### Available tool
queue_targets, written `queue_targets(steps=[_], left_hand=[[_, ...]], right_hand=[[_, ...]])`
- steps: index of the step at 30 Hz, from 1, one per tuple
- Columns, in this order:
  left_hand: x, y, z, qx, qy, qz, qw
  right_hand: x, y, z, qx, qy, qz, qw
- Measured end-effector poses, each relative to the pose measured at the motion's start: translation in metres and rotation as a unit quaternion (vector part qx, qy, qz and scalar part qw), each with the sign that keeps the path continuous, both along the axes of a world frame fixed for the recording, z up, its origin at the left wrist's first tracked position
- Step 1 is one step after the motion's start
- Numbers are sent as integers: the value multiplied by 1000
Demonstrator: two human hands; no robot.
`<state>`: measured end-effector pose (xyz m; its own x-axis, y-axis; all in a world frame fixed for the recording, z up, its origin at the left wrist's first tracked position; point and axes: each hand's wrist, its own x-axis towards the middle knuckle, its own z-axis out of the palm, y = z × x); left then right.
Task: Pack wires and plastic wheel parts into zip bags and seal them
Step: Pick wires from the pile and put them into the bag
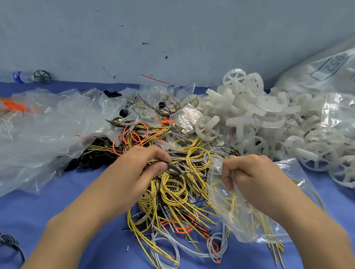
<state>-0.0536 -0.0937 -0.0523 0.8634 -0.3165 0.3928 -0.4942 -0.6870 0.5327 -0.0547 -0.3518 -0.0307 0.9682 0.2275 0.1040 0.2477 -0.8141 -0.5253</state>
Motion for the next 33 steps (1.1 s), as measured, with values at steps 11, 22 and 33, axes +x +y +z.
queue_targets(steps=[11,22,33], left_hand=[[-8,-21,35,-305,-14,-24,952],[5,-77,13,-205,338,-113,911],[7,-151,-21,-458,552,-142,682]], right_hand=[[-2,-3,1,6,-24,0,1000],[-7,-1,1,-1,-59,4,998],[-4,0,-2,-2,-82,-2,997]])
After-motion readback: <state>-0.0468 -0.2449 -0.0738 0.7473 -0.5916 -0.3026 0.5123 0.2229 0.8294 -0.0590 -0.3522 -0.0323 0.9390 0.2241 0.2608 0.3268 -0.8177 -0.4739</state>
